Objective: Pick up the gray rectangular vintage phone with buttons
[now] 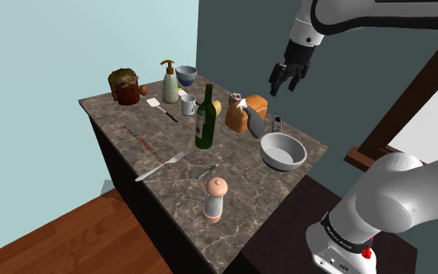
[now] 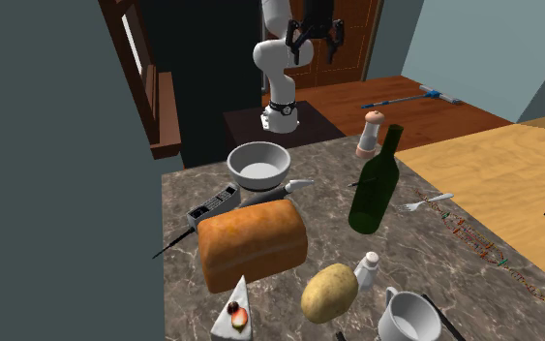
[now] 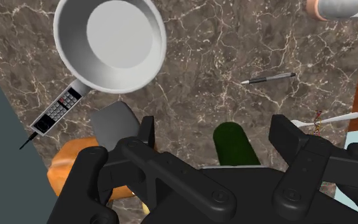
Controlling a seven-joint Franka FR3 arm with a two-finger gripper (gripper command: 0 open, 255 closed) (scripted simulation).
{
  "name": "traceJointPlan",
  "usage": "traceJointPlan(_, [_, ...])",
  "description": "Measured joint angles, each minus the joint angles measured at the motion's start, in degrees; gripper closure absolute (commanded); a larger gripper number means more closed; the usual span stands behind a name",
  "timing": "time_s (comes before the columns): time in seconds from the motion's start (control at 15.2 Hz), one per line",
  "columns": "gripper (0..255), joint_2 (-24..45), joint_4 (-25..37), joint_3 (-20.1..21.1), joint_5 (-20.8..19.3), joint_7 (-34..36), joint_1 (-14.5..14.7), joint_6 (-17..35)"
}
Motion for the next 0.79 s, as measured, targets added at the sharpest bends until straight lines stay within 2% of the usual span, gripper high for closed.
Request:
traceJointPlan(0.4, [0,9.0,0.9,-5.1,-1.2,-3.1,-2.4,7.7])
traceJointPlan(0.79, [0,18.9,3.5,-9.5,-0.5,-6.0,-4.2,14.5])
